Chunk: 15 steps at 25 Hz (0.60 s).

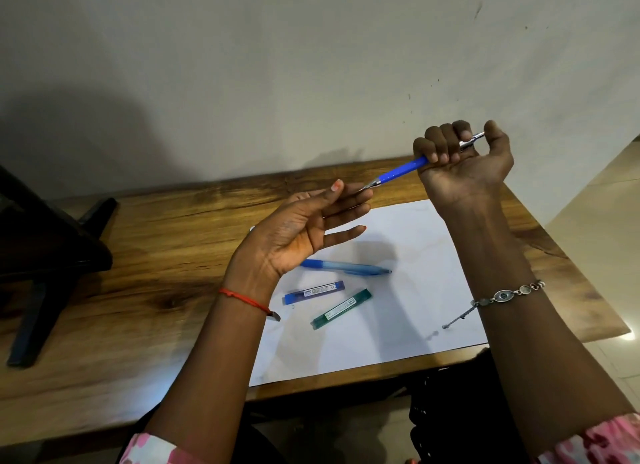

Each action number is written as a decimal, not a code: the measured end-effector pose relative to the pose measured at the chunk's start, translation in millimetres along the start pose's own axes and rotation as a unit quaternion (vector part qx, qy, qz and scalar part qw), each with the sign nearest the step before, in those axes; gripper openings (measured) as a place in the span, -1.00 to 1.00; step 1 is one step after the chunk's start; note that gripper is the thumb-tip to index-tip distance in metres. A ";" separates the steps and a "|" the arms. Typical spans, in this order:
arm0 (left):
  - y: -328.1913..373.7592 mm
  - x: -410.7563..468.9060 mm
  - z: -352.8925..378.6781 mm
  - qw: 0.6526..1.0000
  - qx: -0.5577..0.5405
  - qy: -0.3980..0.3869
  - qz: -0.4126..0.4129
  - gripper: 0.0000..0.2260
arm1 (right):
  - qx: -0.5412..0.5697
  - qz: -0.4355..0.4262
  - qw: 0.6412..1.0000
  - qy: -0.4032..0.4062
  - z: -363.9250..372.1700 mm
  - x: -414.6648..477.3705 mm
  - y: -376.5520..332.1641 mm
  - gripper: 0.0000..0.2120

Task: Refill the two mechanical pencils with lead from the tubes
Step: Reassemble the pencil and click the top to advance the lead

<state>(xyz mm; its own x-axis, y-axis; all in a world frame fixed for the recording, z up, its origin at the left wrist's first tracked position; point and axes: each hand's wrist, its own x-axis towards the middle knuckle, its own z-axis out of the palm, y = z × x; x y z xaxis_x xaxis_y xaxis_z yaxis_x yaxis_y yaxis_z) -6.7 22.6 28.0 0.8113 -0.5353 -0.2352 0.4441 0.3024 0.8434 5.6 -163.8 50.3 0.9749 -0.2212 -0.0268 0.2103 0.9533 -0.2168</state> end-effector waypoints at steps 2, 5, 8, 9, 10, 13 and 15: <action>0.5 0.3 -2.0 1.000 0.001 0.008 0.001 -0.65 | -0.027 0.002 1.000 -0.001 0.6 -0.7 0.3 -0.69; 3.3 0.1 -5.7 1.000 -0.004 0.028 0.001 -0.66 | -0.101 0.007 0.995 -0.013 -0.9 0.4 2.0 -0.75; 9.6 -0.8 -13.8 0.998 -0.031 0.057 -0.002 -0.63 | -0.279 0.049 0.959 0.010 -3.8 4.7 -0.6 -0.66; 11.7 -1.3 -17.2 0.997 -0.041 0.067 -0.003 -0.62 | -0.357 0.070 0.931 0.017 -4.4 5.3 -3.3 -0.67; 13.8 -2.1 -21.0 0.996 -0.046 0.078 -0.005 -0.62 | -0.418 0.096 0.903 0.019 -4.6 5.0 -6.0 -0.69; 19.1 -7.4 -29.6 0.992 -0.016 0.123 -0.023 -0.68 | -0.488 0.176 0.855 0.010 -5.6 3.0 -16.6 -0.75; 18.9 -9.2 -33.5 0.982 0.058 0.174 -0.042 -0.73 | -0.523 0.200 0.829 0.017 -8.6 2.9 -23.5 -0.72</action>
<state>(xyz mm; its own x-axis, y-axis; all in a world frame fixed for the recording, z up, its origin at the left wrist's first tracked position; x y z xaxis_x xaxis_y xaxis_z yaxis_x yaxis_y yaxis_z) 7.0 59.7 29.9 0.8635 -0.2467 -0.4398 0.4849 0.1671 0.8584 2.9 -188.6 46.9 0.9448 0.0479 -0.3240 -0.3251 0.2564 -0.9102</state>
